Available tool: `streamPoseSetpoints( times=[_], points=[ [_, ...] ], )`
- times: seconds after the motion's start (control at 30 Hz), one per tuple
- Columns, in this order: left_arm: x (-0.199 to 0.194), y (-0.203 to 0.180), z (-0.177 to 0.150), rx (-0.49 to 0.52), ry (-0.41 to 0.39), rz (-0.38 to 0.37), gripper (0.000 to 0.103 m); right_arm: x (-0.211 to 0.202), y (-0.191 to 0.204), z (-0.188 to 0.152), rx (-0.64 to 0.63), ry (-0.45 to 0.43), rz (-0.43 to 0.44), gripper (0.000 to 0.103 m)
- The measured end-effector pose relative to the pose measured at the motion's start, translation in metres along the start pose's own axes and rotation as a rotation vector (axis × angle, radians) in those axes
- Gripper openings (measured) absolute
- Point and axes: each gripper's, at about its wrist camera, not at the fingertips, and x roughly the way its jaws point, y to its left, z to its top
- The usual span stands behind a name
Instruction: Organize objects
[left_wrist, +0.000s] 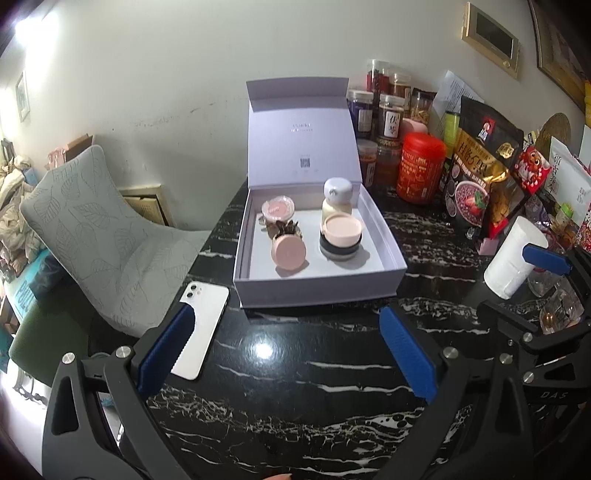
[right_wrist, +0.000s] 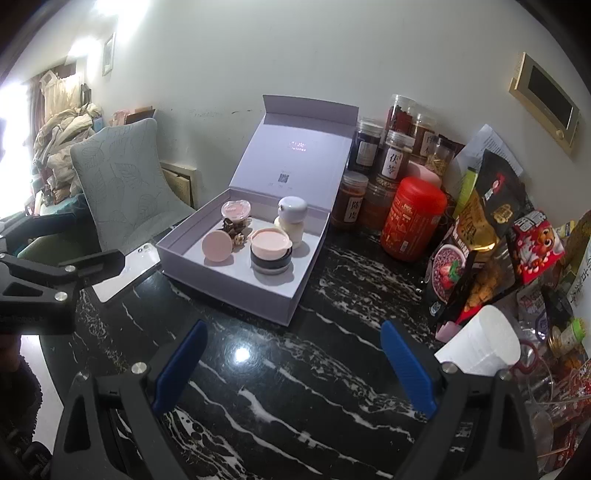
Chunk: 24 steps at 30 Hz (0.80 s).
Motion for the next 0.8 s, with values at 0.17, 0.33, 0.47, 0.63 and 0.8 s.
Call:
streamPoseSetpoints(
  times=[0.17,0.33,0.47,0.63,0.8],
  points=[
    [0.003,0.002,-0.009,-0.009,0.009,0.012,0.101,-0.001,0.004,-0.006,-0.002,0.002,0.004,0.096],
    [0.008,0.001,-0.018,-0.005,0.031,0.017,0.101,0.003,0.011,-0.013,-0.006,0.019,0.013,0.096],
    [0.011,0.0,-0.021,-0.001,0.043,0.014,0.101,0.006,0.014,-0.015,-0.01,0.027,0.016,0.096],
    [0.012,-0.001,-0.021,0.004,0.046,0.007,0.101,0.006,0.014,-0.016,-0.011,0.028,0.016,0.096],
    [0.012,-0.002,-0.022,0.002,0.051,0.002,0.101,0.007,0.014,-0.016,-0.01,0.029,0.015,0.096]
  ],
)
